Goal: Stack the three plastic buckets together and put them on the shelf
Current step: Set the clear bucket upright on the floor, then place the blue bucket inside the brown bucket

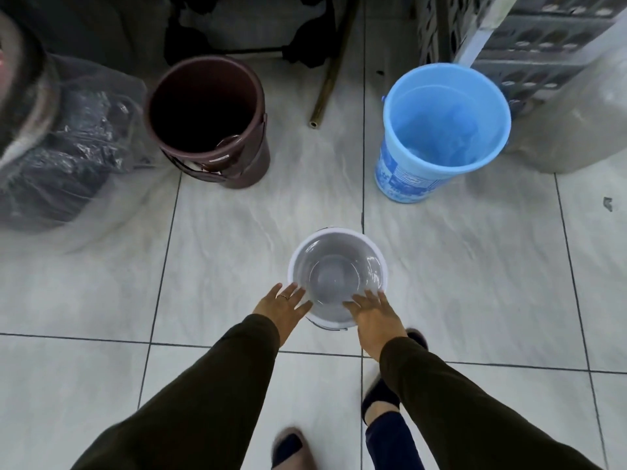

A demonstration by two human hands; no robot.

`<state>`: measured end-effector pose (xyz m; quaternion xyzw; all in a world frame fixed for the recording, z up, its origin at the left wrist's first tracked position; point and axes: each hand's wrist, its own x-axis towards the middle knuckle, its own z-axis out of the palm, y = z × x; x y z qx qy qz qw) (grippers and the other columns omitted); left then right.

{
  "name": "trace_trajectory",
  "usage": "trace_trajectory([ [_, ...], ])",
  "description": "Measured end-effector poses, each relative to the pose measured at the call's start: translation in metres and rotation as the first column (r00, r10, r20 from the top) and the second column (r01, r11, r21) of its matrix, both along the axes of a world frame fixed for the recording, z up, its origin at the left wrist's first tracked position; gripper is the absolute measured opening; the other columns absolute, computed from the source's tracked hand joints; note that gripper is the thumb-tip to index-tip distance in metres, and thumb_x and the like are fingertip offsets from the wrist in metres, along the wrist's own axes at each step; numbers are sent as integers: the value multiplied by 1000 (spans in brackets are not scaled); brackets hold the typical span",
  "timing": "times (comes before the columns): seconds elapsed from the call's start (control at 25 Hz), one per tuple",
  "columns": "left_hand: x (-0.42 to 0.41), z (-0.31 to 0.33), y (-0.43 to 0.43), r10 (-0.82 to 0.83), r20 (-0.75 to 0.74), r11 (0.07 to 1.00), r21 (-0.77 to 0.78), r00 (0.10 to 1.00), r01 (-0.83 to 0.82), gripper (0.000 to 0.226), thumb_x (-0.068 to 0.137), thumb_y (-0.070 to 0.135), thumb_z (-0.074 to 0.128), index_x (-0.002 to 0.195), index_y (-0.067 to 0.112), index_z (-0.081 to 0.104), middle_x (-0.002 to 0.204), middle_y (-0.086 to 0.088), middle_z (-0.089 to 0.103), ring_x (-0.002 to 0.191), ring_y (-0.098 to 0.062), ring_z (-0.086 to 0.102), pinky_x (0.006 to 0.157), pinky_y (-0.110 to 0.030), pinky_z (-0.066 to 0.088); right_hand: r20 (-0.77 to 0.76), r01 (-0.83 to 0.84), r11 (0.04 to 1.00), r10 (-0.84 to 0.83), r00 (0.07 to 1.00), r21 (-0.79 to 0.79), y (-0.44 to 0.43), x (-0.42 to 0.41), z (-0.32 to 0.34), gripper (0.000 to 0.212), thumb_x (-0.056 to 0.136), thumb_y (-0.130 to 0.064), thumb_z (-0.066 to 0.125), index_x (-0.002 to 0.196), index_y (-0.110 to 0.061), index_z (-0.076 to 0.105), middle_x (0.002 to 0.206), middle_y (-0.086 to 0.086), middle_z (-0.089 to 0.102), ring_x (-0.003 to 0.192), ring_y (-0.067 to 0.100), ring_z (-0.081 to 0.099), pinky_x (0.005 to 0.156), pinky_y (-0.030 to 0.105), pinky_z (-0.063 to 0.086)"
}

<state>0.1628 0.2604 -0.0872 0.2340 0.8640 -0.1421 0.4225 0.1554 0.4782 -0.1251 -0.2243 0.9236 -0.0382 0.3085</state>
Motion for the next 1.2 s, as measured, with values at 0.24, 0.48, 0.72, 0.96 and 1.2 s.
trace_trajectory([
  [0.24,-55,53,32,350,-44,918,218,936,-332,75,92,12,47,157,19,11,166,-5,14,154,-24,10,126,-40,11,70,504,839,-501,863,-204,58,-66,64,54,98,-33,48,149,-22,33,159,2,31,150,23,18,124,40,9],
  [0.48,-193,86,122,779,99,432,631,619,-645,61,100,33,42,156,20,21,162,-3,28,151,-20,21,122,-32,21,316,939,153,-915,252,-307,128,-228,106,58,98,-36,49,148,-10,33,154,14,38,139,32,39,114,40,31],
  [0.72,-329,57,186,815,579,-401,552,-10,-732,52,93,12,61,140,4,40,139,-16,54,127,-33,54,106,-34,44,602,962,-177,-798,-16,-209,165,-333,69,38,93,-14,60,127,2,50,128,24,59,107,40,62,89,47,53],
  [0.96,-333,67,165,580,769,-660,250,-269,-709,40,88,17,67,126,8,57,122,-12,68,101,-26,69,85,-37,59,611,953,-256,-784,-106,-162,178,-321,73,45,87,-4,67,129,-2,51,115,24,65,80,39,69,61,38,57],
  [1.2,-305,121,86,564,728,-755,263,-390,-600,28,90,22,66,115,8,66,106,-14,72,81,-24,67,74,-30,55,443,949,102,-866,231,-297,142,-266,145,40,89,-15,64,128,-9,59,105,17,72,74,28,72,56,29,60],
])
